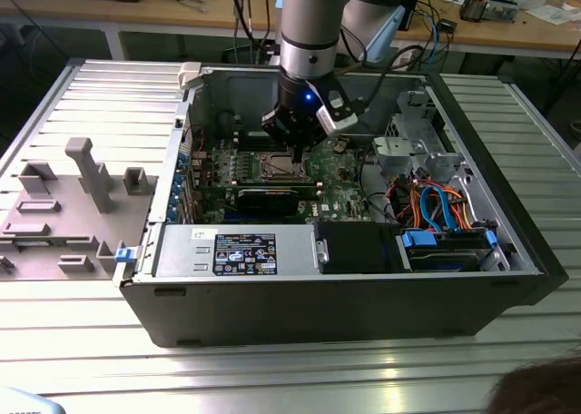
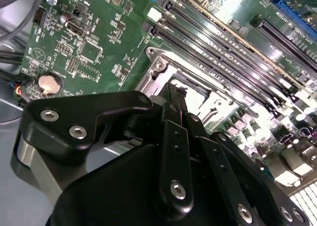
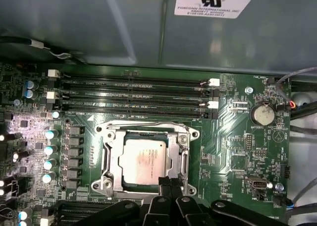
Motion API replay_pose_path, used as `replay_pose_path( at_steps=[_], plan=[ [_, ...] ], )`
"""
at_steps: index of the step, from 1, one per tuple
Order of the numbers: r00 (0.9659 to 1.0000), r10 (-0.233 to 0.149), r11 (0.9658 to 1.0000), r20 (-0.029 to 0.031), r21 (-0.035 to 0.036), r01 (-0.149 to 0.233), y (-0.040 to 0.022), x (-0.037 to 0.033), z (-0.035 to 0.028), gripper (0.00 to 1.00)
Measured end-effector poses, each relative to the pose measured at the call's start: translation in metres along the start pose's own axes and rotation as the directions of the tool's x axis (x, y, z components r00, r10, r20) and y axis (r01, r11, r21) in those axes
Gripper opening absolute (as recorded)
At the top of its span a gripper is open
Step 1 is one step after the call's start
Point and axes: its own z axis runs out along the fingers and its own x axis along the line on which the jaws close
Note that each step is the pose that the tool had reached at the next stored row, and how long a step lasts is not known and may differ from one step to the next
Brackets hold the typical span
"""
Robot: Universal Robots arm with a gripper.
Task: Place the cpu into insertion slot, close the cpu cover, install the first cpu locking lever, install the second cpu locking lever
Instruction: 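Install the second cpu locking lever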
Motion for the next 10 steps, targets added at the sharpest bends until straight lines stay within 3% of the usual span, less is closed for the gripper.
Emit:
replay_pose_path(
  at_steps=[10],
  plan=[
    [1.0, 0.0, 1.0, -0.0001, -0.0002, 0.0, -0.0023, -0.0007, -0.0019, 0.11]
  ],
)
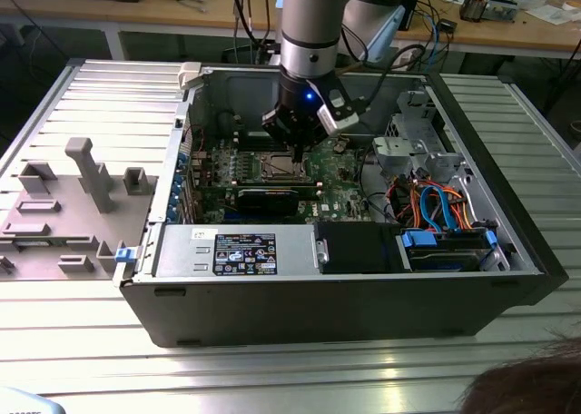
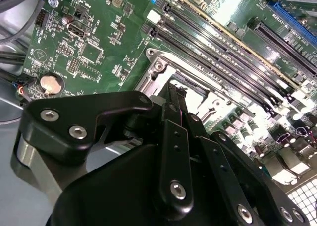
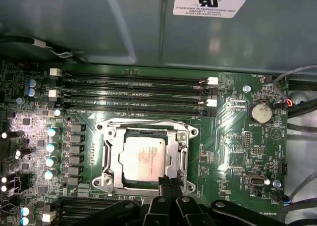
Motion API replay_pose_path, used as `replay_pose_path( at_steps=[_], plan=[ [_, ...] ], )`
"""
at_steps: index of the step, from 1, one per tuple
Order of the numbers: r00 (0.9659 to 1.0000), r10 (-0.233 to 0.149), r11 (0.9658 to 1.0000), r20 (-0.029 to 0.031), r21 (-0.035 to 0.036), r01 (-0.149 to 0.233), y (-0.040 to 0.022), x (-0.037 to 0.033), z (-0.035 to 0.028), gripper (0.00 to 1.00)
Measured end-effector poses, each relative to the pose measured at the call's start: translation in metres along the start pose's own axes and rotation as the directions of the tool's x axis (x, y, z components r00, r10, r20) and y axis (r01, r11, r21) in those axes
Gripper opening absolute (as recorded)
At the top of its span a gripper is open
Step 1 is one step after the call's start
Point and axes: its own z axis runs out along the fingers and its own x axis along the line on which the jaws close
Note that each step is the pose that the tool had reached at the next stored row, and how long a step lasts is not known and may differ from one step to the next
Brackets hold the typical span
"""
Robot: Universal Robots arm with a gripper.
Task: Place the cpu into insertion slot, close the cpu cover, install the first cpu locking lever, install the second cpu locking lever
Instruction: 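Install the second cpu locking lever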
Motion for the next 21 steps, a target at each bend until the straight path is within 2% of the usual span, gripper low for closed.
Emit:
replay_pose_path(
  at_steps=[9, 15, 17, 18, 20, 21],
  plan=[
    [1.0, 0.0, 1.0, -0.0009, -0.0003, 0.0, -0.0032, -0.0013, -0.0001, 0.11],
    [1.0, 0.0, 1.0, -0.0007, -0.004, 0.0, -0.0047, -0.0013, -0.0002, 0.11],
    [1.0, 0.0, 0.9999, -0.0001, -0.0137, 0.0, -0.0104, -0.0007, 0.0, 0.11],
    [1.0, 0.0, 0.9996, 0.0008, -0.0277, 0.0, -0.0148, -0.0002, 0.0005, 0.11],
    [1.0, 0.001, 0.9982, 0.0027, -0.0602, -0.001, -0.0233, 0.0014, 0.0009, 0.11],
    [1.0, 0.001, 0.998, 0.0028, -0.0626, -0.001, -0.0257, 0.0024, 0.001, 0.11]
  ],
)
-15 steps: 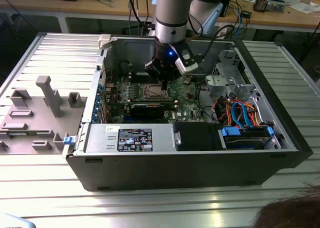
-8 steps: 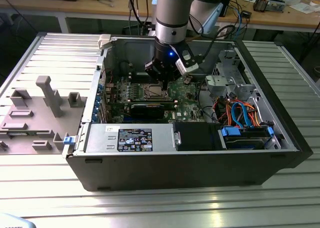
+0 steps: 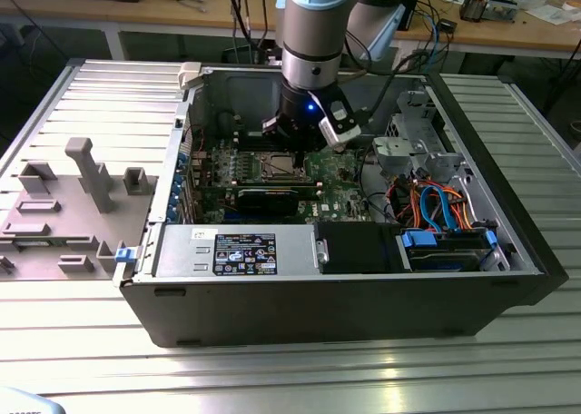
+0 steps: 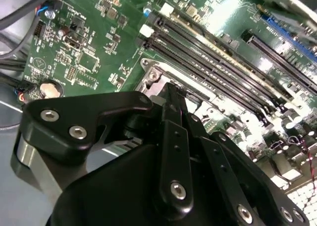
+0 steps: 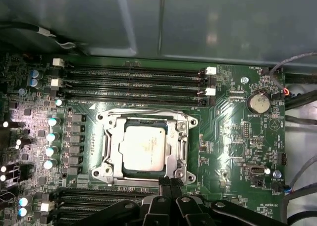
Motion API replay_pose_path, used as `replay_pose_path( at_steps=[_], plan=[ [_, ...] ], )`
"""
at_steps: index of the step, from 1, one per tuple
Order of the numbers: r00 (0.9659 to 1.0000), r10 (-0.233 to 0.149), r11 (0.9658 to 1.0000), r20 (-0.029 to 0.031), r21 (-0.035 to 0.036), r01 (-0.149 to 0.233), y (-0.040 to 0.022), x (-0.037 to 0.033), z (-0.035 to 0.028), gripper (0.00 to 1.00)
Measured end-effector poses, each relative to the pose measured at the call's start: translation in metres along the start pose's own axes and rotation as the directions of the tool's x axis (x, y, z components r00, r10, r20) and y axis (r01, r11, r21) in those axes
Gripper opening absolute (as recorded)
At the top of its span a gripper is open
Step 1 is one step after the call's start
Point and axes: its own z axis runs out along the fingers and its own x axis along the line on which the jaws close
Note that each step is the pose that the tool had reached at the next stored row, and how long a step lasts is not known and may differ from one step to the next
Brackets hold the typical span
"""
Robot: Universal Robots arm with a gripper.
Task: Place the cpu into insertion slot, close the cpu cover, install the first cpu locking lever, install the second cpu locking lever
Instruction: 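Install the second cpu locking lever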
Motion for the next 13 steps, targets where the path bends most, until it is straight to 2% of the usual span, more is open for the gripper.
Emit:
replay_pose_path(
  at_steps=[6, 9, 13],
  plan=[
    [1.0, 0.0, 1.0, 0.0001, -0.0013, 0.0, -0.0112, 0.0102, 0.0002, 0.11],
    [1.0, 0.0, 1.0, 0.0001, -0.0014, 0.0, -0.0125, 0.0161, 0.0011, 0.11],
    [1.0, 0.0, 1.0, 0.0001, -0.0014, 0.0, -0.0126, 0.018, 0.0032, 0.11]
  ],
)
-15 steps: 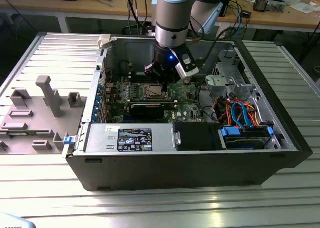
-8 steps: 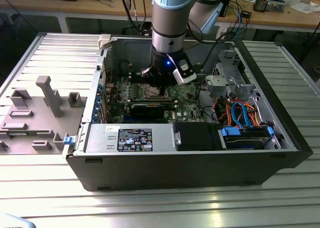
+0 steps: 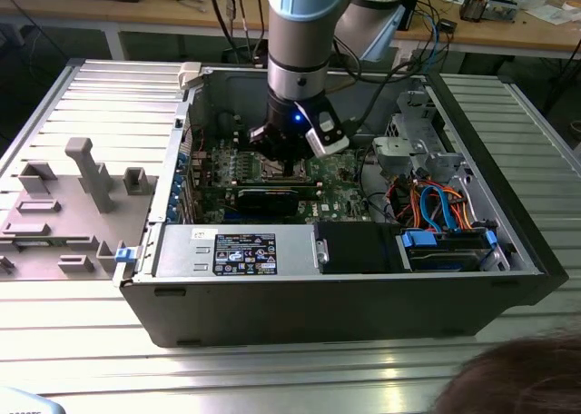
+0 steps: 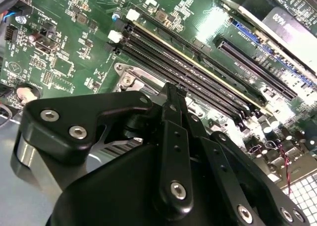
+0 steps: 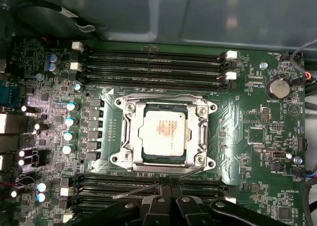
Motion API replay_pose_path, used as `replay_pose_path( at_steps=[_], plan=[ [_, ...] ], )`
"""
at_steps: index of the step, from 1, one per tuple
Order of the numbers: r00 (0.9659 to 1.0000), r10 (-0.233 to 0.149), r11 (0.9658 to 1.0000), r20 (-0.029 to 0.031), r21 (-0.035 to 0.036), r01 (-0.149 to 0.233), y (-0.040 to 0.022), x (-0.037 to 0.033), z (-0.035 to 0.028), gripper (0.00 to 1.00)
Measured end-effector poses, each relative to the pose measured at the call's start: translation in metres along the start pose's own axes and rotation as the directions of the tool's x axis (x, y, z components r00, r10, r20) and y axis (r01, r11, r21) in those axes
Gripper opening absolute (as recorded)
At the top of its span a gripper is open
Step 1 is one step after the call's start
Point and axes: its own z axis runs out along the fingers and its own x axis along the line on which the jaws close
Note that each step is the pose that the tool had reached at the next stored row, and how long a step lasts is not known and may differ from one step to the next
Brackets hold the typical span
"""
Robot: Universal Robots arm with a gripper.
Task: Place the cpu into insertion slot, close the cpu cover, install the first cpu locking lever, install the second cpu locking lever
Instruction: 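Install the second cpu locking lever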
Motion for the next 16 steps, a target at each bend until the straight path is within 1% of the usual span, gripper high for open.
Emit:
replay_pose_path(
  at_steps=[7, 16],
  plan=[
    [1.0, 0.0, 1.0, 0.0, 0.0, 0.0, -0.0003, 0.0007, 0.0028, 0.11],
    [1.0, 0.0, 1.0, 0.0, 0.0001, 0.0, -0.0004, 0.0011, 0.0048, 0.11]
  ],
)
